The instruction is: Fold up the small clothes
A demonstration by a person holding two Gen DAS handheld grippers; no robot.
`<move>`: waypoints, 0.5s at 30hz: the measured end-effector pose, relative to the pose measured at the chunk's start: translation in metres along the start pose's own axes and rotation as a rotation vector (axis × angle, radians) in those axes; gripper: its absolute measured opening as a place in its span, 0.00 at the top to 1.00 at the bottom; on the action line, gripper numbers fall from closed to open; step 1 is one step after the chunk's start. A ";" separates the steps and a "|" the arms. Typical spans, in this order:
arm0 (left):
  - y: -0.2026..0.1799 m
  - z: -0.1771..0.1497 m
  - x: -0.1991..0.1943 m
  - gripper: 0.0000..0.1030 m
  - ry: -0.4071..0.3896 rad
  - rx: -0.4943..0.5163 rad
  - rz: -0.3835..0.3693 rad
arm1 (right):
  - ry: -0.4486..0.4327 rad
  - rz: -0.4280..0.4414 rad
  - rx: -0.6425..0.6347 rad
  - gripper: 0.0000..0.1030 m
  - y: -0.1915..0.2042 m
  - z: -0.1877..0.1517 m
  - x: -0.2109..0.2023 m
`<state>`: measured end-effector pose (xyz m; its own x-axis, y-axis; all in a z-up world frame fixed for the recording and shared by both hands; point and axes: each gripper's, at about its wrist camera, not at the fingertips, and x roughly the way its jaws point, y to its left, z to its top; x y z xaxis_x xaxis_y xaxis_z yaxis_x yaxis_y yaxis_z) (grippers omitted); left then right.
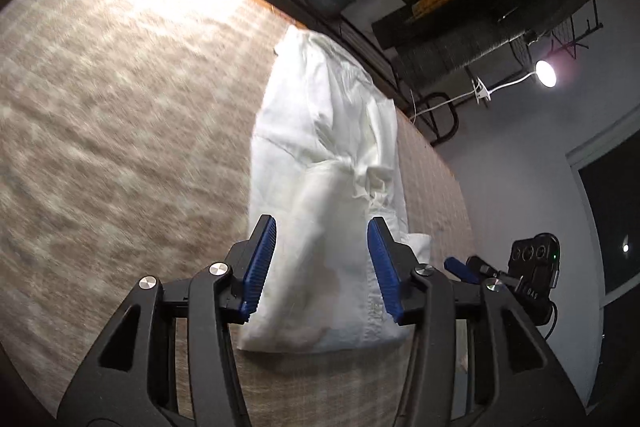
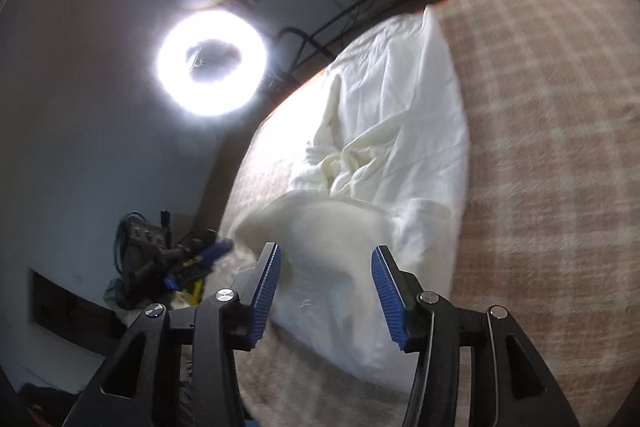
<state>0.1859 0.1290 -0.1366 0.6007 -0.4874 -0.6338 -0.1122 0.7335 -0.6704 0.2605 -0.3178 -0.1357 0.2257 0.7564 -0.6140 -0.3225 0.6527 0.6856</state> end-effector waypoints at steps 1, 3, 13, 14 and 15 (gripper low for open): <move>0.001 0.000 -0.001 0.54 -0.005 0.011 0.015 | -0.001 -0.023 -0.005 0.51 -0.002 -0.001 0.000; 0.002 -0.001 0.003 0.54 0.003 0.040 0.041 | 0.000 -0.080 -0.013 0.51 -0.009 -0.008 -0.002; -0.019 -0.026 0.060 0.54 0.109 0.246 0.151 | 0.047 -0.136 -0.039 0.60 -0.020 -0.018 0.025; -0.020 -0.028 0.063 0.54 0.109 0.259 0.161 | 0.052 -0.151 -0.059 0.63 -0.017 -0.017 0.029; -0.021 -0.029 0.066 0.64 0.107 0.271 0.168 | 0.057 -0.165 -0.077 0.67 -0.015 -0.017 0.032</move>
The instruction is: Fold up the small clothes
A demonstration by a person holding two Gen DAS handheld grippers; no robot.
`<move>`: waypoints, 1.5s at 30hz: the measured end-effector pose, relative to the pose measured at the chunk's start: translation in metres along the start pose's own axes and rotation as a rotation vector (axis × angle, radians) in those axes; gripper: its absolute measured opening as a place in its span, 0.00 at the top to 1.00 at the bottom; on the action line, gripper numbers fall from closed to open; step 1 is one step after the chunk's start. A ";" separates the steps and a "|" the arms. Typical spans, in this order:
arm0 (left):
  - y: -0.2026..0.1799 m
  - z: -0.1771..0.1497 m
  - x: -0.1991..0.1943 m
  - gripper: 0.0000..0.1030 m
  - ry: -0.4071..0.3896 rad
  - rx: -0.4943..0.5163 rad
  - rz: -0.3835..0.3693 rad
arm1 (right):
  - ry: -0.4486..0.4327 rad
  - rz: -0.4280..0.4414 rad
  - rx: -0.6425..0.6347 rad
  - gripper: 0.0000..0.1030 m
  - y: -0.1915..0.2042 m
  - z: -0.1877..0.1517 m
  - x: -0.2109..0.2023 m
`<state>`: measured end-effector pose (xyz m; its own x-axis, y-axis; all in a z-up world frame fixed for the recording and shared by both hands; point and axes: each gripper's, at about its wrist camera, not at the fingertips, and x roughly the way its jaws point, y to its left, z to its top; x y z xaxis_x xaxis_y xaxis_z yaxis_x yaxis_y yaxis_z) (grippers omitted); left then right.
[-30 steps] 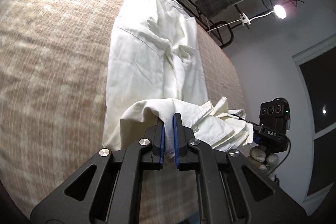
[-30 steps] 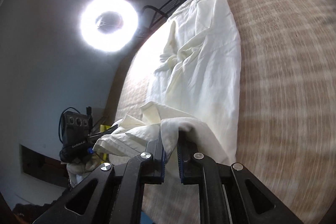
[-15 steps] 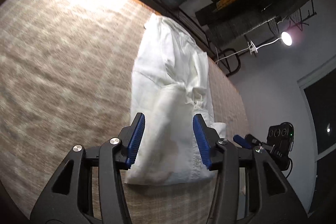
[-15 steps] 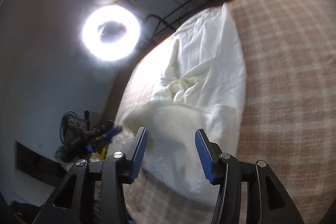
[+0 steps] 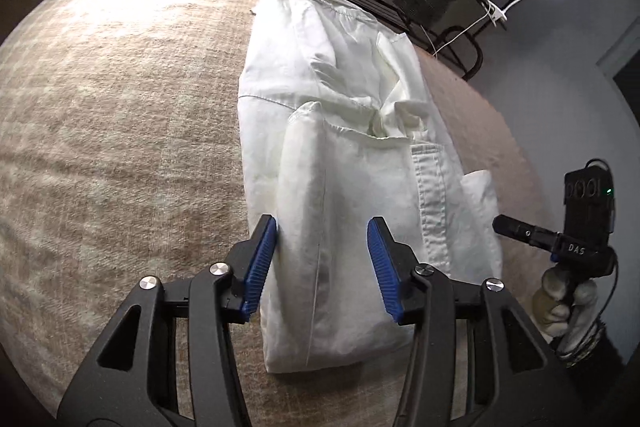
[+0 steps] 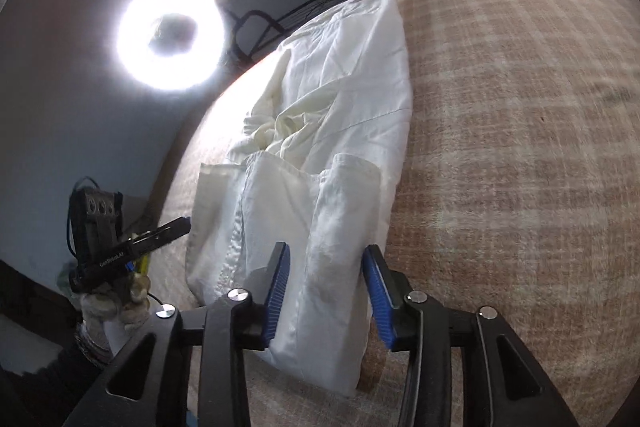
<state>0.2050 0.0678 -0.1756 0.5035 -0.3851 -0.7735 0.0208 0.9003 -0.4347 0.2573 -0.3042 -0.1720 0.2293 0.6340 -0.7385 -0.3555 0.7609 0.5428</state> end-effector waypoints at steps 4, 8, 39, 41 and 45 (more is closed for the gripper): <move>0.006 -0.001 0.001 0.97 0.008 -0.018 -0.023 | 0.010 -0.003 -0.025 0.87 0.005 0.004 0.005; 0.017 -0.002 -0.024 0.98 -0.020 -0.103 -0.162 | -0.040 0.187 -0.004 0.92 0.002 0.006 -0.011; 0.011 0.075 -0.016 0.80 -0.106 0.111 0.032 | -0.089 -0.069 -0.124 0.69 -0.003 0.061 -0.003; 0.011 0.087 -0.004 0.80 -0.099 0.127 0.047 | -0.079 -0.065 -0.148 0.69 0.000 0.074 0.007; 0.017 0.109 0.022 0.80 -0.069 0.142 0.037 | -0.054 -0.057 -0.187 0.69 0.005 0.100 0.029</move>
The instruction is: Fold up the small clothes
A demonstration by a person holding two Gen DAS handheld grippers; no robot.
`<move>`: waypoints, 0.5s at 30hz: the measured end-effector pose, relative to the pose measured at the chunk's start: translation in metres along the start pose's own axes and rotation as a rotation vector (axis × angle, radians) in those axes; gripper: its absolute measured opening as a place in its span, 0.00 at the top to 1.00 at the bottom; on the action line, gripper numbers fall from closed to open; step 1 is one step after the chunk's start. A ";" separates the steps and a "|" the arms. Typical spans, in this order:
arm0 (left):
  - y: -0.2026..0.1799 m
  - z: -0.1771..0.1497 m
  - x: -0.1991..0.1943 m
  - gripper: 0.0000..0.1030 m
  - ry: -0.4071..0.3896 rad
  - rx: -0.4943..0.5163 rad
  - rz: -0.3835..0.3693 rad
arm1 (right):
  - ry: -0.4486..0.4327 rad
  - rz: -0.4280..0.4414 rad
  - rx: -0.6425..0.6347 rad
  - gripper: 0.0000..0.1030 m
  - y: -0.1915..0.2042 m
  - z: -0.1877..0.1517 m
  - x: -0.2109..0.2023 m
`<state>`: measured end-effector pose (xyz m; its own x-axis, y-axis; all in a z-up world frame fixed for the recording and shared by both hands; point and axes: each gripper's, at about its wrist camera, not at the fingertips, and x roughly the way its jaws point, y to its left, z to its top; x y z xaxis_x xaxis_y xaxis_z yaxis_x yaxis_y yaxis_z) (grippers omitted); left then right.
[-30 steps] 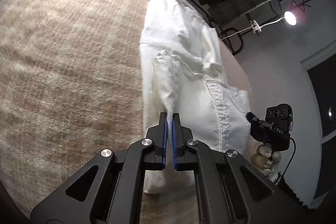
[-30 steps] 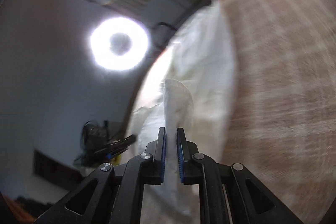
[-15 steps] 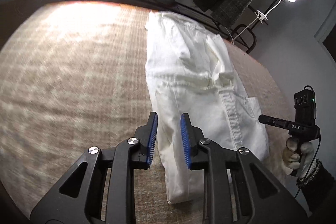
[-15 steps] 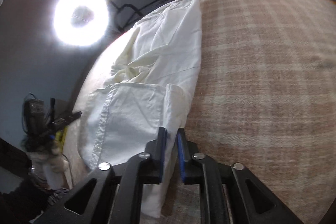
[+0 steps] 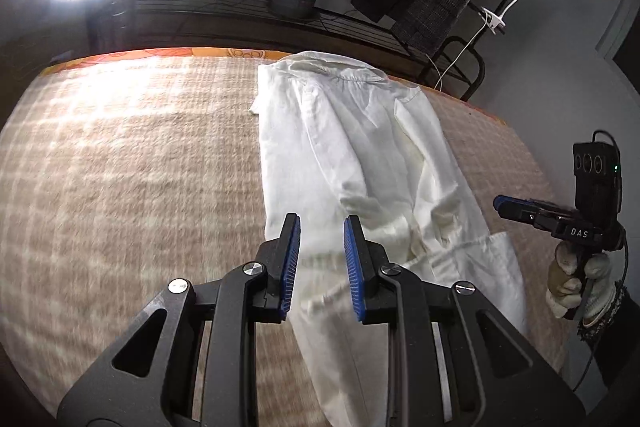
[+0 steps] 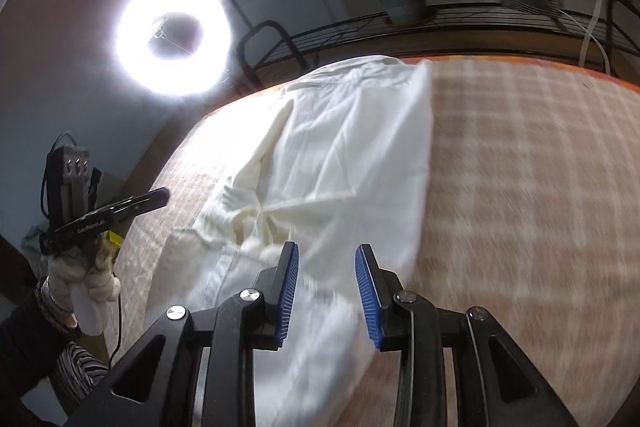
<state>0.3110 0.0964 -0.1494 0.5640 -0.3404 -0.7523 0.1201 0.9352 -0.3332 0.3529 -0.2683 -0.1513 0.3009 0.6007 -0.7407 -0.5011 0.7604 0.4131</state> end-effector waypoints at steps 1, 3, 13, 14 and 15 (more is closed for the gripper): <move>0.001 0.006 0.008 0.80 0.004 0.012 0.014 | 0.003 -0.001 -0.008 0.69 0.000 0.006 0.006; 0.004 0.016 0.019 0.80 0.006 0.028 0.025 | 0.003 -0.028 -0.027 0.69 -0.001 0.021 0.017; 0.046 0.080 0.078 0.57 0.004 -0.067 0.034 | -0.063 -0.183 0.040 0.45 -0.062 0.100 0.057; 0.050 0.085 0.085 0.57 0.010 -0.081 0.025 | -0.067 -0.180 0.059 0.45 -0.070 0.106 0.061; 0.054 0.088 0.091 0.57 0.013 -0.095 0.019 | -0.072 -0.168 0.076 0.45 -0.077 0.111 0.064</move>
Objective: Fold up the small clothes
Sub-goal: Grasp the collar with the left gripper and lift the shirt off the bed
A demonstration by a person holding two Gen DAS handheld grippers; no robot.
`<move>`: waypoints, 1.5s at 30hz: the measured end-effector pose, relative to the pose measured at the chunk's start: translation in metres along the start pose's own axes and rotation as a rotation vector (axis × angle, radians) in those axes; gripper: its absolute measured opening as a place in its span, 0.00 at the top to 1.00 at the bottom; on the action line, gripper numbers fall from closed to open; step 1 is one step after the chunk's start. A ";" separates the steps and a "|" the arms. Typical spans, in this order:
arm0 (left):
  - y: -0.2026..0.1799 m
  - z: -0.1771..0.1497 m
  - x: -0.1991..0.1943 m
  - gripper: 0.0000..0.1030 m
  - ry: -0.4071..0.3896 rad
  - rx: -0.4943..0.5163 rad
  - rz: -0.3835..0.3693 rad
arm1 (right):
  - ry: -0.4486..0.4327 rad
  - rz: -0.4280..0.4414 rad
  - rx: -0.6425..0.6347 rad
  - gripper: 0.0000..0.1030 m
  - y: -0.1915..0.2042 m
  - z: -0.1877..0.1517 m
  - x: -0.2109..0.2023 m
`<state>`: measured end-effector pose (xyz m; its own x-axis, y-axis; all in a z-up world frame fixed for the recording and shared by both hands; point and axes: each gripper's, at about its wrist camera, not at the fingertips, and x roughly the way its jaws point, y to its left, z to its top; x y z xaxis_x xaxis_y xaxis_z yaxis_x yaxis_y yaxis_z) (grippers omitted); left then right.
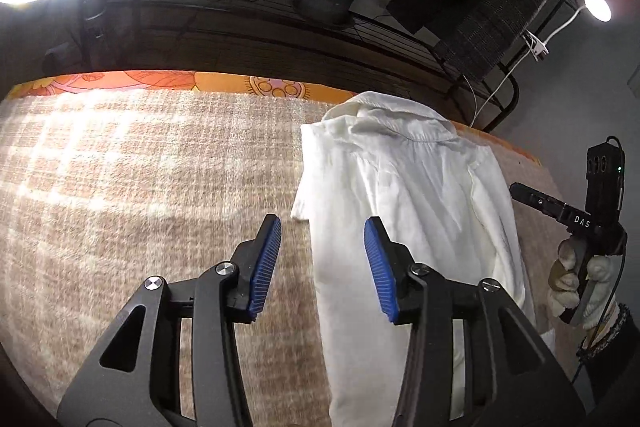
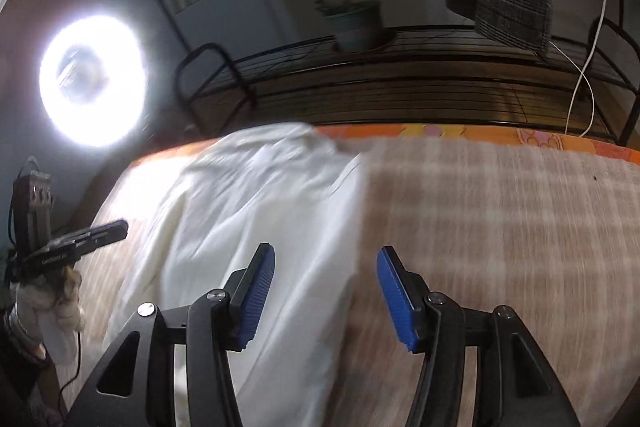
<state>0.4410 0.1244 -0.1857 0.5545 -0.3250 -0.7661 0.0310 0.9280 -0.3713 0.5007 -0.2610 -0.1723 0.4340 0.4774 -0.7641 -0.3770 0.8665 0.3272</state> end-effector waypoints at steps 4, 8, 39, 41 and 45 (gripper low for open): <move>0.009 0.015 0.025 0.57 0.010 -0.058 -0.035 | 0.001 0.070 0.059 0.49 -0.018 0.014 0.018; 0.009 0.021 0.040 0.76 0.019 -0.071 -0.077 | 0.014 0.130 0.090 0.69 -0.026 0.020 0.027; -0.014 0.052 0.033 1.00 -0.060 -0.027 -0.064 | 0.018 0.150 0.043 1.00 -0.018 0.032 0.023; -0.017 0.051 0.016 1.00 -0.080 -0.018 -0.070 | -0.003 0.154 0.025 1.00 -0.013 0.035 0.009; -0.029 0.045 -0.021 1.00 -0.124 0.014 -0.078 | -0.040 0.160 -0.003 1.00 0.002 0.037 -0.020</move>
<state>0.4657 0.1128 -0.1353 0.6484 -0.3723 -0.6640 0.0890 0.9033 -0.4196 0.5212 -0.2632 -0.1357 0.4005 0.6146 -0.6796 -0.4466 0.7786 0.4409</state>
